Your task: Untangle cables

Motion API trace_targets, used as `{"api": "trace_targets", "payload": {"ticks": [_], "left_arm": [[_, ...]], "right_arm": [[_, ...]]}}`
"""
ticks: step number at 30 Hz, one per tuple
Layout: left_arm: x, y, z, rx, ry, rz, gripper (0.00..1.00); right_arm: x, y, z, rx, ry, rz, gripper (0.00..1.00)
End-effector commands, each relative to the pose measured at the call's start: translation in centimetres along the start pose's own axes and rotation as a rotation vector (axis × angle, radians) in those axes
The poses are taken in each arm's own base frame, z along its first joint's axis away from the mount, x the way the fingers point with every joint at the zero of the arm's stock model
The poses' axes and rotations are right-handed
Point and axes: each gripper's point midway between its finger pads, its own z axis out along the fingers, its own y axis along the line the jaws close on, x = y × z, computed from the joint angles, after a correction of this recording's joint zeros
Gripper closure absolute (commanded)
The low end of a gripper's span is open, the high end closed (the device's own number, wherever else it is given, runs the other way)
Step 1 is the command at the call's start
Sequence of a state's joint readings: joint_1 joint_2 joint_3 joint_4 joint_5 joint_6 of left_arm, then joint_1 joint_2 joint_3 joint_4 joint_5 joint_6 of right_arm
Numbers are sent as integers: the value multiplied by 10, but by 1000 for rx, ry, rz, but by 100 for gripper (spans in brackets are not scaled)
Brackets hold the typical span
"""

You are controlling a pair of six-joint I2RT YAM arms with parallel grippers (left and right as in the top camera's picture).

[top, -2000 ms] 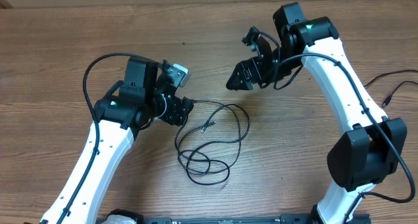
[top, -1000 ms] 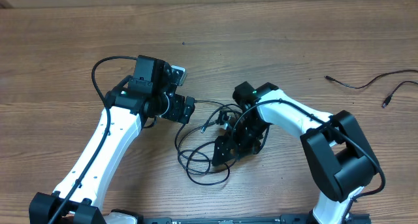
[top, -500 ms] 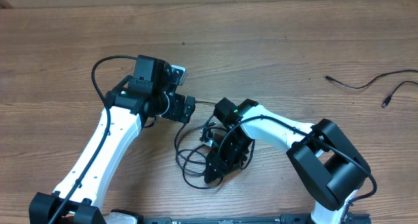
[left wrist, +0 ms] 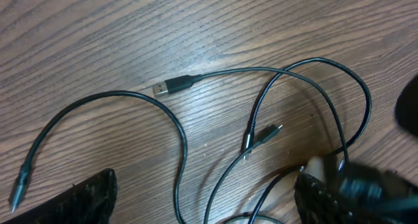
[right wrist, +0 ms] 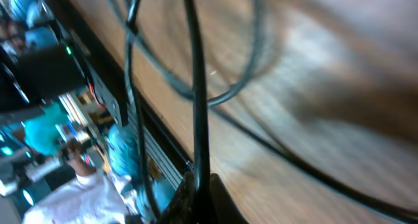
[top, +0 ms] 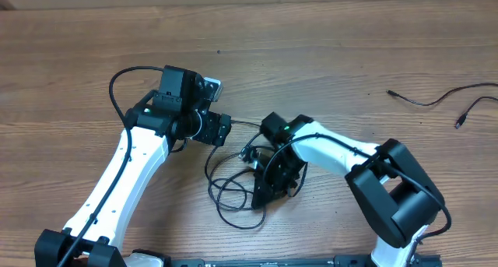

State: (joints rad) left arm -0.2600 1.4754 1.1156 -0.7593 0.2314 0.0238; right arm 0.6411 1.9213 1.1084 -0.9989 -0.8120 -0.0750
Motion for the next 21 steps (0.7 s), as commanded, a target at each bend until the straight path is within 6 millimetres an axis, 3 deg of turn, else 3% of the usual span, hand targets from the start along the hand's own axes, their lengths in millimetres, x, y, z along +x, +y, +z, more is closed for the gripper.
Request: {"api": "trace_targets", "payload": {"ticks": [1, 5, 7, 12, 16, 21], "left_arm": [[-11, -5, -5, 33, -38, -9, 15], [-21, -10, -13, 54, -89, 5, 16], [-26, -15, -17, 75, -116, 6, 16], [-39, -39, -31, 200, -186, 38, 20], [-52, -60, -45, 318, -257, 80, 11], [-63, -64, -51, 336, -310, 106, 11]], "right_arm": [[-13, -11, -29, -27, -97, 44, 96], [-30, -27, -66, -67, -207, 103, 96], [-43, -25, -91, -136, -282, 111, 96], [-74, -5, -160, -300, -465, 36, 96], [-93, 25, -211, -364, -572, -95, 96], [-108, 58, -256, -328, -661, -242, 96]]}}
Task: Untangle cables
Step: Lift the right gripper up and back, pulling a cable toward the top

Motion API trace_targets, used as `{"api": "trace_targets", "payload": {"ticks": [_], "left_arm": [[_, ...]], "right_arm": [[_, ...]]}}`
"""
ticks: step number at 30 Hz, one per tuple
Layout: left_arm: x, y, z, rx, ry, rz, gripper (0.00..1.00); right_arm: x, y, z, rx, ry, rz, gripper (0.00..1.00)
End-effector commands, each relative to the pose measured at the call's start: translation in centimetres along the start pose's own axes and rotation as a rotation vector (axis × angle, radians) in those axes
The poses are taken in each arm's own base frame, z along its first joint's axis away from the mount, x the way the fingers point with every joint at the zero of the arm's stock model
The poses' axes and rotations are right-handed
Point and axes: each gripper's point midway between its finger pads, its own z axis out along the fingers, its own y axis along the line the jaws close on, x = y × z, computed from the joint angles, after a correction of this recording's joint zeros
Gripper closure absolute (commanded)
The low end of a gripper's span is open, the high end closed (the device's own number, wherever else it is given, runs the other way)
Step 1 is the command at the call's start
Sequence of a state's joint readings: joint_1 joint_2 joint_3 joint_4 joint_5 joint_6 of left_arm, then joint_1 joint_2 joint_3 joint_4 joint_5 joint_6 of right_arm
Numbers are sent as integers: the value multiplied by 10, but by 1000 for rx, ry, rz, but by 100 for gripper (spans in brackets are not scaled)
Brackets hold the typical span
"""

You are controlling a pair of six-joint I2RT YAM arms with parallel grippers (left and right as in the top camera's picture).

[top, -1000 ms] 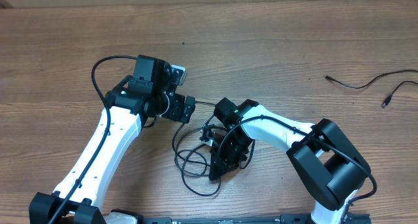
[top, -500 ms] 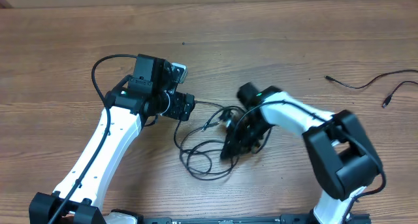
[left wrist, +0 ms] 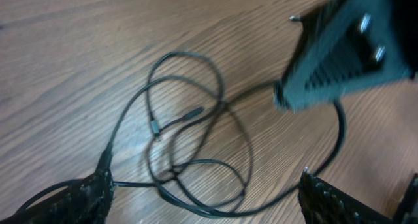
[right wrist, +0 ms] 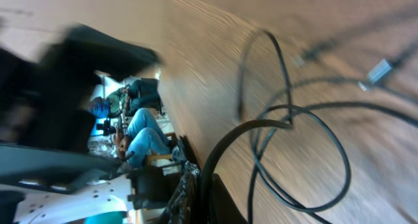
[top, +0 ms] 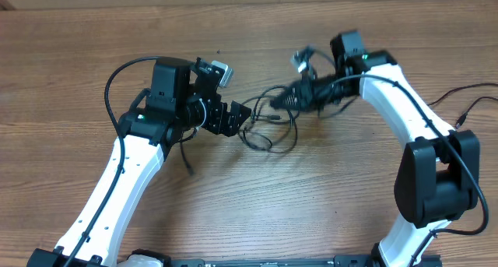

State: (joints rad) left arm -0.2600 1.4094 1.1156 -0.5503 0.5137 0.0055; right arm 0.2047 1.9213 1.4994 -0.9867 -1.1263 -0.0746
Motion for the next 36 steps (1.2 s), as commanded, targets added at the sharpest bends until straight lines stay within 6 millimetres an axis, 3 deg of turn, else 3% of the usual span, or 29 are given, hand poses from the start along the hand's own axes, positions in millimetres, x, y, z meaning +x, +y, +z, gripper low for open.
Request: {"api": "trace_targets", "payload": {"ticks": [1, 5, 8, 15, 19, 28, 36], "left_arm": [[-15, -14, -11, 59, -54, 26, 12], [-24, -15, -14, 53, -92, 82, 16], [-29, -16, -15, 51, -114, 126, 17], [-45, -1, -17, -45, -173, 168, 17], [-52, 13, -20, -132, -194, 169, 15], [-56, 13, -21, -131, -213, 155, 15], [-70, 10, -24, -129, -271, 170, 5]], "right_arm": [[-31, 57, -19, -74, -67, -172, 96], [-53, 93, -35, -84, -117, -293, 96], [-63, 108, -42, -98, -139, -304, 96], [-62, 156, -54, -315, -122, -397, 96], [-60, 167, -58, -374, -109, -422, 96], [-60, 181, -63, -435, -83, -440, 96], [-69, 203, -59, -445, -57, -470, 96]]}}
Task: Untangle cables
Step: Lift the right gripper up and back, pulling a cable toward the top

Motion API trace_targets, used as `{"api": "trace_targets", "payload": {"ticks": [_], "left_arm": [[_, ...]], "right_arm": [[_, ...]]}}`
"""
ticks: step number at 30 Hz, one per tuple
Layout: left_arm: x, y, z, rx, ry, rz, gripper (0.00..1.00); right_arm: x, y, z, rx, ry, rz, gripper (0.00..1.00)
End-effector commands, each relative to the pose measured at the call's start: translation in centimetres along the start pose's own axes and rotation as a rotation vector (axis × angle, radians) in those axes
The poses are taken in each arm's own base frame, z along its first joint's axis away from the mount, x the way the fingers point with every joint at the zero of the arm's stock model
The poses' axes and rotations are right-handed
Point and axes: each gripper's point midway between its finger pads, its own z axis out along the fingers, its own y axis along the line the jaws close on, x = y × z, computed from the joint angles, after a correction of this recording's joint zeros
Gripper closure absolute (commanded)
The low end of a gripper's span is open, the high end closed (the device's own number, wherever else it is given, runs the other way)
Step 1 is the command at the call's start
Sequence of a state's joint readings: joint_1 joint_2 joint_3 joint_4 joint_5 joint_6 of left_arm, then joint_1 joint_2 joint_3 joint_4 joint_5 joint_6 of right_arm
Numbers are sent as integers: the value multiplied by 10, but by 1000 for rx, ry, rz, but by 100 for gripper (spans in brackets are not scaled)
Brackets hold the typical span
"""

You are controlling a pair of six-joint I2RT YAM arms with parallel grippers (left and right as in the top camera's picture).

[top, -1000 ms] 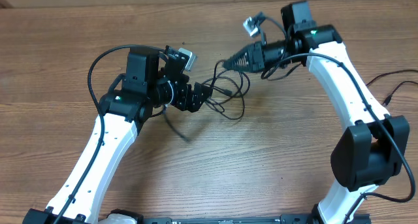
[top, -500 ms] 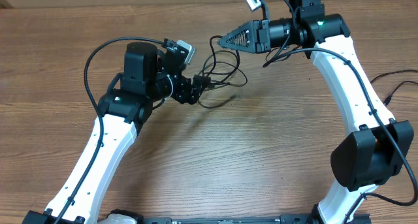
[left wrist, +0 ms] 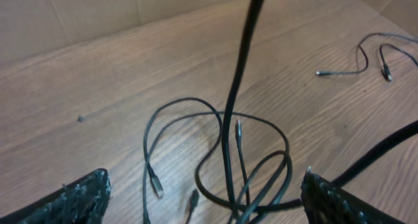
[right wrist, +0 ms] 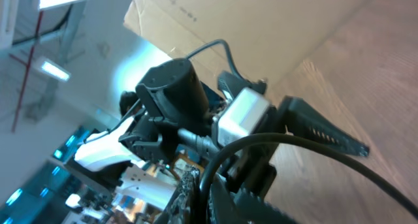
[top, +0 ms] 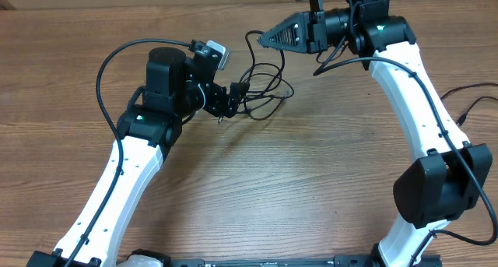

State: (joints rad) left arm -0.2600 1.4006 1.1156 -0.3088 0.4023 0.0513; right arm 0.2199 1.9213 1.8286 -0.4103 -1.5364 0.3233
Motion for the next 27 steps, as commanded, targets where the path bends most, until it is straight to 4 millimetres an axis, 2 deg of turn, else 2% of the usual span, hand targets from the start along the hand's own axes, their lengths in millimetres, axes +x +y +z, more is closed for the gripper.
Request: {"api": "trace_targets", "payload": {"ticks": [1, 10, 21, 24, 27], "left_arm": [[-17, -1, -11, -15, -52, 14, 5], [-27, 0, -12, -16, -91, 30, 3], [-23, 0, -11, -16, -74, 22, 4], [-18, 0, -11, -16, -54, 14, 5], [-5, 4, -11, -39, -5, -7, 5]], "right_arm": [[-11, 35, 11, -47, 37, 28, 96], [-29, 72, 31, -74, 78, -52, 96], [-37, 102, 30, -68, 66, -77, 96], [-42, 104, 28, -64, 36, -60, 96], [-56, 103, 17, -49, -37, -32, 96]]}}
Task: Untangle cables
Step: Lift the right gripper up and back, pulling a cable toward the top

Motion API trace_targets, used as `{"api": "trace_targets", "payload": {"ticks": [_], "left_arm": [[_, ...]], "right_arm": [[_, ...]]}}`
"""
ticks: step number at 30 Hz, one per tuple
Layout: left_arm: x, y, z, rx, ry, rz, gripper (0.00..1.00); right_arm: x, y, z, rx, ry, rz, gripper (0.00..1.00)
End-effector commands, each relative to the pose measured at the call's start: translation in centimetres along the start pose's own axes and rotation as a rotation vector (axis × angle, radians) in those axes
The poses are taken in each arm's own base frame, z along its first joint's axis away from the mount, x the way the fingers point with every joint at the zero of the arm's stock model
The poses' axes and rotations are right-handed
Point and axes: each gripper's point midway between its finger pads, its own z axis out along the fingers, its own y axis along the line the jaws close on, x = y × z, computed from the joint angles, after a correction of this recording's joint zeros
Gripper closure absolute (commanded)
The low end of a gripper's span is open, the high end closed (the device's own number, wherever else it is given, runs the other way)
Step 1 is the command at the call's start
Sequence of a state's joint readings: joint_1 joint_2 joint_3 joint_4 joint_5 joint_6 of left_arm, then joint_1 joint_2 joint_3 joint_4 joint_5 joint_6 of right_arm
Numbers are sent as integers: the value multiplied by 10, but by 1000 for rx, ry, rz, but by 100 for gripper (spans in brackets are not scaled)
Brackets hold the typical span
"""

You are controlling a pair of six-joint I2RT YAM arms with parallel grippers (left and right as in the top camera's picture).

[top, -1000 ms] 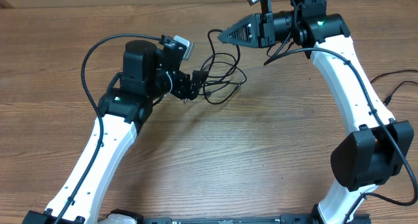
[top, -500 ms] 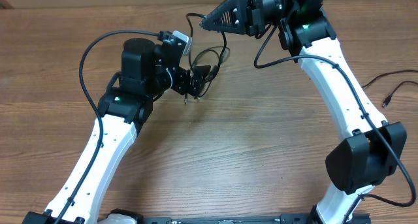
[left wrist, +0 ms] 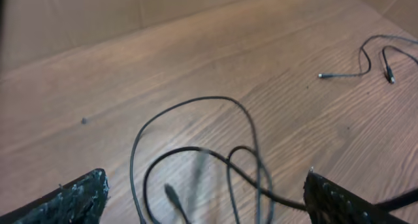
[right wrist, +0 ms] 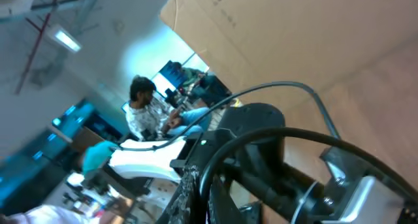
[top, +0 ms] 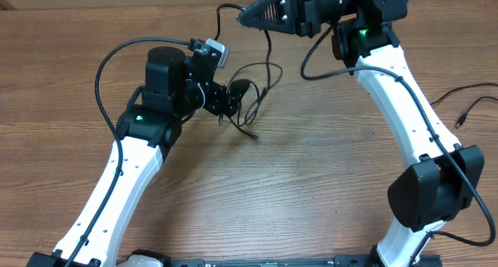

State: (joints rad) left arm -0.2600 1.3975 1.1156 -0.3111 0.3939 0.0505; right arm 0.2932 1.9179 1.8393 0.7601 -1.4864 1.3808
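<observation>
A tangle of thin black cables hangs and trails between my two grippers. High at the far side of the table, my right gripper is shut on one black cable, which arcs out from between its fingers. The strands drop from there to the wood beside my left gripper. My left gripper is open wide, and loops of cable and a plug end lie on the table between its fingers. One strand runs close to the right finger.
Two separate thin black cables lie at the table's right edge and show far off in the left wrist view as cables. A cardboard wall stands behind the table. The left arm's own lead loops over its wrist.
My right gripper has risen a little further with its cable. The loops on the table have drawn in towards my left gripper, and a loose end now trails below it. The left arm has stayed put.
My right gripper was first low at the near middle of the table, on the tangle, with my left gripper open beside it. Then it held a cable at the far side, the tangle stretched between the arms. Later it was lifted high, and now higher, with the loops tightened.
</observation>
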Motion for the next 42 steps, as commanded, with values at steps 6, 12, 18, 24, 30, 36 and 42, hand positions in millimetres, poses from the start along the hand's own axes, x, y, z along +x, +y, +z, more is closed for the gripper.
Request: {"api": "trace_targets", "payload": {"ticks": [6, 12, 18, 24, 30, 36, 42], "left_arm": [[24, 15, -12, -106, 112, -46, 8], [31, -1, -12, -19, 140, -65, 10], [32, -43, -16, 228, 131, 46, 0], [58, -51, -19, 278, 210, 168, 0], [71, -48, -7, 287, 259, 130, 1], [88, -42, 20, 298, 310, 75, 9], [79, -41, 37, 319, 261, 37, 8]], "right_arm": [[-28, 21, -24, 26, -128, 103, 96], [-31, 22, -25, 24, -147, 94, 96], [-40, 21, -31, 27, -200, 89, 96], [-50, 21, -33, 21, -257, 102, 96], [-53, 22, -34, 18, -276, 108, 96], [-51, 22, -31, 16, -265, 109, 96], [-49, 22, -31, 17, -250, 109, 96]]}}
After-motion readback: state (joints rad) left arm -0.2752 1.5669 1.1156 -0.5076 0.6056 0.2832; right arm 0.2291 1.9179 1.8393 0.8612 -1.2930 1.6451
